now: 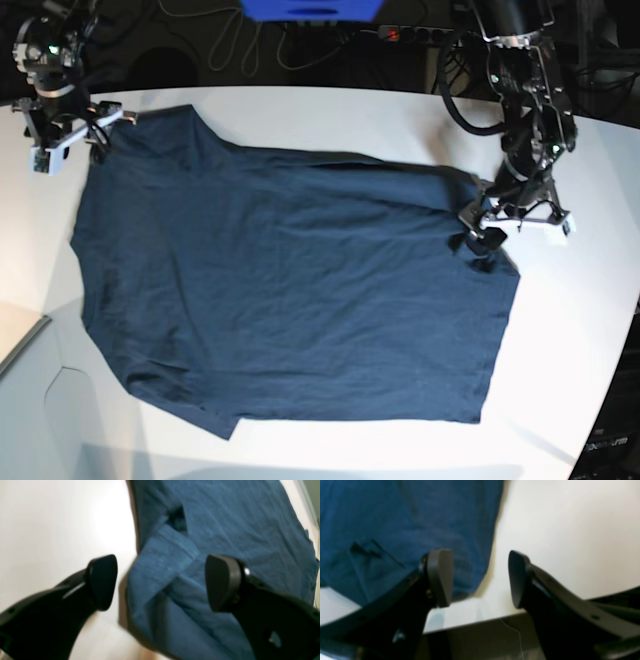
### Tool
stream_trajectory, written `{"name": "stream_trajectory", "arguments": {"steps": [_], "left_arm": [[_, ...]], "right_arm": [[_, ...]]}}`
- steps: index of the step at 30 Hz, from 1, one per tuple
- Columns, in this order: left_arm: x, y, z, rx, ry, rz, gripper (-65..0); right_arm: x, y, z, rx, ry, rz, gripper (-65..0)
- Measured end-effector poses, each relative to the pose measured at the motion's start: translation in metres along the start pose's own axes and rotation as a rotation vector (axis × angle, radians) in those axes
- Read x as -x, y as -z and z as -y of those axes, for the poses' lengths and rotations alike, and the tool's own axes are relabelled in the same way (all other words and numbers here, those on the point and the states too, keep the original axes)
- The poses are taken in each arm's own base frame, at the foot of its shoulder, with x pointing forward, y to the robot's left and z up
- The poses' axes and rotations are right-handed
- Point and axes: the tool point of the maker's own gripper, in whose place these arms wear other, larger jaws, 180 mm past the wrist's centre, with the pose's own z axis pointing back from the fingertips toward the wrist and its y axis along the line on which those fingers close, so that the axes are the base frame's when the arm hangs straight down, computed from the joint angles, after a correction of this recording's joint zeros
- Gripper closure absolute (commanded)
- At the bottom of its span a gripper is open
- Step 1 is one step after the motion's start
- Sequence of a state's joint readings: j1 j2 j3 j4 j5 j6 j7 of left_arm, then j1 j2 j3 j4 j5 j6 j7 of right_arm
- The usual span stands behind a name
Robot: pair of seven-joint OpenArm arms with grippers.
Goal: Layout the t-shirt on the table in an organized manner, then fold the t-shirt properly
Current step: 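Grasp the shirt's side edge with the left gripper and pull outward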
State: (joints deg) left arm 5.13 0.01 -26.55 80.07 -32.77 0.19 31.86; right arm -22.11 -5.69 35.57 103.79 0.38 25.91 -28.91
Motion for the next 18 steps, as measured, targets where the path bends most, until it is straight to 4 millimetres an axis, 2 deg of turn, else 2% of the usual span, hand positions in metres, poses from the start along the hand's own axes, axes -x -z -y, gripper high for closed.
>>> {"name": "stream_trajectory", "arguments": {"steps": [3,7,12,15,17,18], "left_arm": [[0.017,0.007,-0.009,-0.024,-0.026,-0.048,-52.8],[0.014,0.014,-0.005,-0.017,-0.032,-0.046,-52.7],[0.019,0.012,0.003,-0.002,-0.034,-0.060,-52.6],[0.009,0.009,0.008,0.011,-0.025,-0.034,-52.5],[0.005,0.008,0.011,0.017,-0.022,-0.024,-50.1],[0.005,0.007,0.010,0.016,-0.021,-0.021,-45.9]], "right_arm": [[-0.006,0.001,-0.001,-0.003,0.005,0.019,-35.1],[-0.002,0.001,0.000,0.001,0.001,0.006,-35.1],[-0.010,0.004,-0.002,-0.002,0.006,0.030,-35.1],[-0.008,0.003,-0.001,-0.001,0.004,0.020,-35.1],[-0.008,0.003,-0.001,-0.002,0.005,0.022,-35.1],[-0.009,0.003,-0.001,-0.002,0.005,0.023,-35.1]]}}
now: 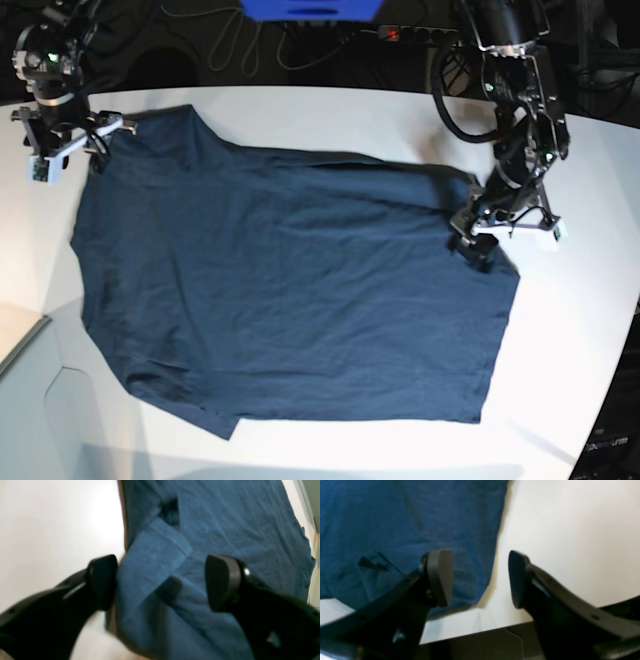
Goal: Layout the t-shirt on the table in an organized manner, then fold the t-shirt properly
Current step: 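Grasp the shirt's side edge with the left gripper and pull outward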
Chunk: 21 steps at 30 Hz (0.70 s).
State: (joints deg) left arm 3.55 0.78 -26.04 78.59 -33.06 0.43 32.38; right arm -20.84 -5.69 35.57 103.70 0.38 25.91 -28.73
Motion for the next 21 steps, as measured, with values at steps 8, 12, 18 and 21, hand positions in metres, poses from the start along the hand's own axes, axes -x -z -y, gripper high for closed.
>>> {"name": "stream_trajectory", "arguments": {"steps": [8,12,18,21], "left_arm": [[0.003,-0.004,-0.006,-0.011,0.001,0.000,-9.9],[0.002,-0.005,-0.001,0.012,-0.028,0.002,0.0],[0.007,-0.015,-0.008,0.045,-0.108,-0.017,-0.2],[-0.002,-0.026,-0.011,0.058,-0.108,0.010,-0.2]], "right_arm": [[-0.007,0.003,-0.001,-0.001,0.004,0.016,-35.1],[-0.005,0.002,-0.001,-0.001,0.003,0.013,-35.1],[-0.005,0.002,-0.001,-0.001,0.003,0.011,-35.1],[-0.005,0.002,-0.001,-0.001,0.003,0.010,-35.1]]}}
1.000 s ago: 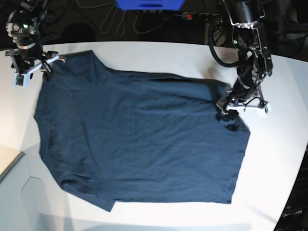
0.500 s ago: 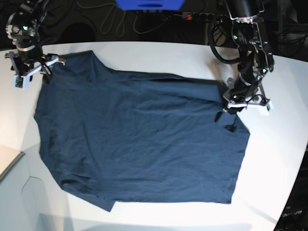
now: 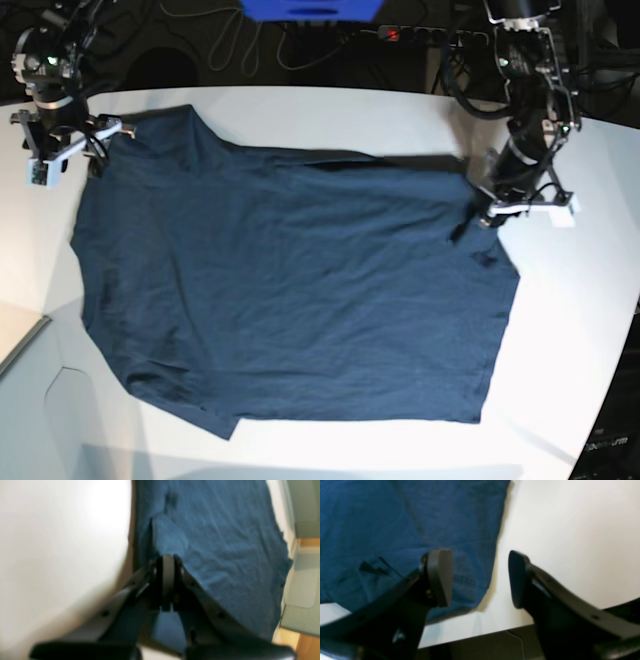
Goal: Layout the t-shirt on the table in an organized manner, then fold the t-shirt properly
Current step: 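Grasp the shirt's side edge with the left gripper and pull outward, then grasp the shoulder corner with the right gripper and tug it outward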
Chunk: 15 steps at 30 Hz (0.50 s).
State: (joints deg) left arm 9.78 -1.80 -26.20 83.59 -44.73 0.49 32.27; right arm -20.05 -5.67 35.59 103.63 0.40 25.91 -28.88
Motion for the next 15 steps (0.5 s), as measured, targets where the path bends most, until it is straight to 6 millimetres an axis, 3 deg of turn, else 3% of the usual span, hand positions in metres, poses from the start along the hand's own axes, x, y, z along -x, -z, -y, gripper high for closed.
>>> {"name": "stream_trajectory", "arguments": {"steps": [5,12,15], "left_arm": [[0.004,-0.024,-0.005,0.014,-0.014,0.006,-0.2],[-0.010,-0.061,-0.041,-0.043,-0.097,0.075,-0.2],[-0.014,-0.069,-0.059,-0.078,-0.136,0.093,-0.2]], "right_arm": [[0.000,0.000,0.000,0.000,0.000,-0.001,-35.1],[0.003,-0.001,0.000,-0.001,-0.001,-0.006,-35.4],[0.015,-0.004,-0.023,-0.093,-0.066,-0.037,-35.5]]}}
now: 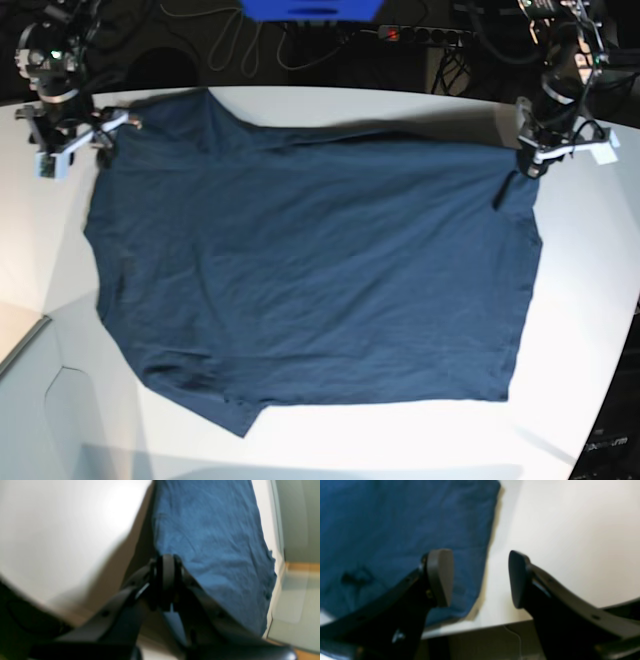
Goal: Layout the t-shirt on the table in an organized manner, then fold the t-shirt properly
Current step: 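Grasp the shoulder corner with the right gripper and tug it outward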
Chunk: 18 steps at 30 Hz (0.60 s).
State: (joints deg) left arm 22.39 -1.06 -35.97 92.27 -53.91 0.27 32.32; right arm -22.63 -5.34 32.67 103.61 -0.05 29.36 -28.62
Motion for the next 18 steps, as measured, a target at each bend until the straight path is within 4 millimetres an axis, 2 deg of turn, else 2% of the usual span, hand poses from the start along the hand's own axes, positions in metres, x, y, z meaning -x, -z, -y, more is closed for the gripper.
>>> {"name": "stream_trajectory", "arguments": {"steps": [3,6,8,11,14,18], "left_arm": [[-0.004,0.000,-0.010,-0.020,-0.023,0.014,-0.2],[0.004,0.002,-0.017,-0.035,-0.039,-0.012,-0.5],[0.006,0.004,-0.022,-0.047,-0.048,-0.013,-0.6],[0.012,0.005,-0.029,-0.064,-0.058,-0.027,-2.0],[0.012,0.005,-0.030,-0.066,-0.060,-0.027,-7.7],[0.011,0.005,-0.030,-0.064,-0.060,-0.026,-10.2]], "right_arm": [[0.008,-0.003,-0.040,-0.151,-0.066,-0.019,-35.6],[0.010,-0.007,-0.070,-0.251,-0.114,-0.013,-35.6],[0.019,-0.011,-0.090,-0.311,-0.136,-0.039,-35.6],[0.026,-0.015,-0.105,-0.356,-0.152,-0.055,-38.1],[0.030,-0.019,-0.121,-0.402,-0.162,-0.060,-39.8],[0.031,-0.018,-0.127,-0.433,-0.193,-0.063,-39.9]]}}
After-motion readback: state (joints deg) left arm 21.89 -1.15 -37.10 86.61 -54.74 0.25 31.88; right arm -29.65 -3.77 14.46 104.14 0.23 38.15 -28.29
